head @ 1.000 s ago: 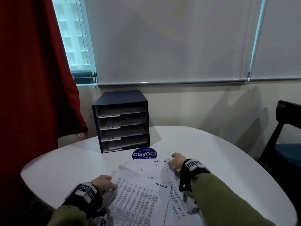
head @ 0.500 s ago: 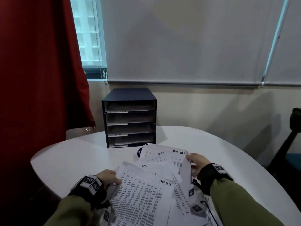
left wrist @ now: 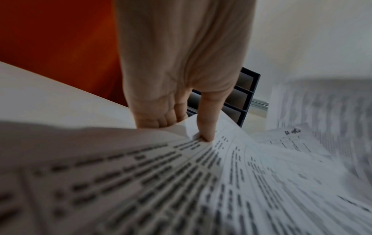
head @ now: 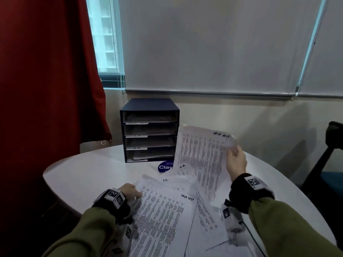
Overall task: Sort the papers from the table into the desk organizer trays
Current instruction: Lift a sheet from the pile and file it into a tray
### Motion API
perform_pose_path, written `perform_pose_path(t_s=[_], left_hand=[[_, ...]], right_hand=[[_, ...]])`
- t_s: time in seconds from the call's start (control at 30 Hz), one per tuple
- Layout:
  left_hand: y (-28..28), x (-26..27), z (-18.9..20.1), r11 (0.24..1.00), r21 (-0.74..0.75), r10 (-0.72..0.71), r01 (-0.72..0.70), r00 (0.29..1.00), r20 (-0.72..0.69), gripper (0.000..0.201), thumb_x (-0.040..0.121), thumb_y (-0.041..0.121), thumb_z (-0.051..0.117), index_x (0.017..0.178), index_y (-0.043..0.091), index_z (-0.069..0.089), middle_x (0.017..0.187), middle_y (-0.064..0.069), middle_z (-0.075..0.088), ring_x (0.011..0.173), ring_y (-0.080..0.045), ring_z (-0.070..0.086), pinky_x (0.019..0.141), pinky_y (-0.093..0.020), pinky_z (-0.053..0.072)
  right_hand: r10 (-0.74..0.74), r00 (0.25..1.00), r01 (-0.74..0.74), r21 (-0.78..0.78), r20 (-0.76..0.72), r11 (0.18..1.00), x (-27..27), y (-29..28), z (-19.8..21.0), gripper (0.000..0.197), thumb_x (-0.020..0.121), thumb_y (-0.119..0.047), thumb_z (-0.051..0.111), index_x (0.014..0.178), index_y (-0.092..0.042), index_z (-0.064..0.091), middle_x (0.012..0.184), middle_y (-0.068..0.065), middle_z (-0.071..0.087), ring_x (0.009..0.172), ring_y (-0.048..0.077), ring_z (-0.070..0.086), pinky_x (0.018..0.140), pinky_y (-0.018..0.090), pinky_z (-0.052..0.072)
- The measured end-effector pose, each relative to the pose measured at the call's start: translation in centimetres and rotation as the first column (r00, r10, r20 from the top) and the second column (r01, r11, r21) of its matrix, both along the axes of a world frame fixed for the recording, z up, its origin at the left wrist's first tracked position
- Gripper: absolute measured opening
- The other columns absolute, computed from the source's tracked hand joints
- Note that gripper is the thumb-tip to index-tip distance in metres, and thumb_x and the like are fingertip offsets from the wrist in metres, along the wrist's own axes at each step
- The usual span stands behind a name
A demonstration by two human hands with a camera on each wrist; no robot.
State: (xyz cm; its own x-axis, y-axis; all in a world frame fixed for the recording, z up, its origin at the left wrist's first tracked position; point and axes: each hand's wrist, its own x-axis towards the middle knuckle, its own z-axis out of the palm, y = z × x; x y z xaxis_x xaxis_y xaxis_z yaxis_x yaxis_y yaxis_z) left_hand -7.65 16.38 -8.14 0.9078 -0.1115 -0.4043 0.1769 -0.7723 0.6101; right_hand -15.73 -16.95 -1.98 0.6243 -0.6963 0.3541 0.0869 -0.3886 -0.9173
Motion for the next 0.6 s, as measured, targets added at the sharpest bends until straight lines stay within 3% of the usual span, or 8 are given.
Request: perform_pose_path(t_s=[0.1,0.17,0.27,0.3,0.37,0.43,0.5,0.6], left_hand=[[-0.2,-0.1,0.2,0.999,-0.041,0.023,-0.021,0.998,0.053,0.043,0.088,0.029,0.060,0.120,0.000,0.056,0.112,-0.013,0.053,0.104,-0.023,0.052,0.088,-0.023,0.041],[-0.3,-0.3,0.7,0.992,-0.114,0.066,-0.056,0.993,0.092,0.052,0.084,0.037,0.062,0.121,0.002,0.054,0.129,-0.017,0.048,0.121,-0.027,0.047,0.107,-0.031,0.036],[-0.7,-0.7,2.2,0.969,-0.227,0.139,-0.097,0.975,0.176,0.059,0.094,0.027,0.054,0.141,-0.003,0.034,0.149,-0.018,0.035,0.136,-0.031,0.036,0.112,-0.036,0.030],[-0.9,-0.8,2.5,0.962,-0.253,0.163,-0.106,0.962,0.219,0.057,0.096,0.024,0.051,0.142,-0.004,0.032,0.149,-0.018,0.035,0.136,-0.031,0.036,0.110,-0.035,0.030],[-1.3,-0.7,3.3,0.938,-0.331,0.195,-0.100,0.944,0.267,0.054,0.097,0.021,0.047,0.143,-0.002,0.031,0.150,-0.018,0.033,0.137,-0.031,0.036,0.112,-0.036,0.029],[-1.8,-0.3,3.5,0.901,-0.425,0.213,-0.080,0.938,0.274,0.042,0.096,0.017,0.047,0.135,0.002,0.041,0.143,-0.019,0.043,0.129,-0.032,0.045,0.112,-0.044,0.034],[-2.3,-0.4,3.7,0.803,-0.593,0.234,-0.059,0.946,0.223,0.022,0.094,0.011,0.049,0.116,0.006,0.052,0.120,-0.020,0.060,0.106,-0.033,0.060,0.100,-0.047,0.046],[-3.0,-1.3,4.9,0.673,-0.739,0.239,-0.016,0.951,0.197,0.009,0.095,0.012,0.052,0.098,0.004,0.053,0.089,-0.015,0.062,0.077,-0.027,0.061,0.076,-0.039,0.050]], right_hand=[[-0.037,0.954,0.007,0.101,0.298,0.995,-0.6,-0.8,5.1,0.007,0.100,-0.017,0.044,0.098,-0.014,0.050,0.088,0.002,0.052,0.085,0.013,0.045,0.073,0.027,0.037],[-0.073,0.941,0.011,0.187,0.330,0.982,0.1,-2.2,6.6,0.014,0.100,-0.015,0.040,0.107,-0.009,0.051,0.083,-0.002,0.050,0.083,0.014,0.045,0.072,0.028,0.038],[-0.002,0.992,-0.034,0.280,0.126,0.959,1.4,-3.6,5.3,0.043,0.095,-0.005,0.035,0.138,-0.007,0.040,0.115,0.008,0.054,0.103,0.025,0.052,0.086,0.033,0.043],[0.073,0.997,-0.077,0.279,0.027,0.957,1.6,-3.4,4.2,0.043,0.092,0.000,0.035,0.135,-0.003,0.043,0.112,0.011,0.054,0.098,0.030,0.055,0.076,0.034,0.045],[0.246,0.949,-0.189,0.270,-0.197,0.944,1.2,-1.8,1.7,0.023,0.087,0.007,0.039,0.098,-0.004,0.056,0.084,0.012,0.051,0.074,0.029,0.054,0.056,0.029,0.039],[0.395,0.844,-0.289,0.310,-0.364,0.905,0.8,0.3,-1.3,0.025,0.088,0.003,0.048,0.076,-0.018,0.051,0.078,0.006,0.053,0.070,0.022,0.054,0.065,0.033,0.050],[0.492,0.768,-0.346,0.380,-0.410,0.858,0.5,2.4,-3.4,0.019,0.089,-0.003,0.052,0.078,-0.019,0.057,0.090,0.009,0.062,0.083,0.025,0.062,0.087,0.042,0.055],[0.541,0.779,-0.344,0.506,-0.316,0.791,0.2,4.5,-3.7,0.015,0.087,0.003,0.048,0.077,-0.007,0.054,0.072,0.013,0.053,0.062,0.025,0.056,0.072,0.042,0.051]])
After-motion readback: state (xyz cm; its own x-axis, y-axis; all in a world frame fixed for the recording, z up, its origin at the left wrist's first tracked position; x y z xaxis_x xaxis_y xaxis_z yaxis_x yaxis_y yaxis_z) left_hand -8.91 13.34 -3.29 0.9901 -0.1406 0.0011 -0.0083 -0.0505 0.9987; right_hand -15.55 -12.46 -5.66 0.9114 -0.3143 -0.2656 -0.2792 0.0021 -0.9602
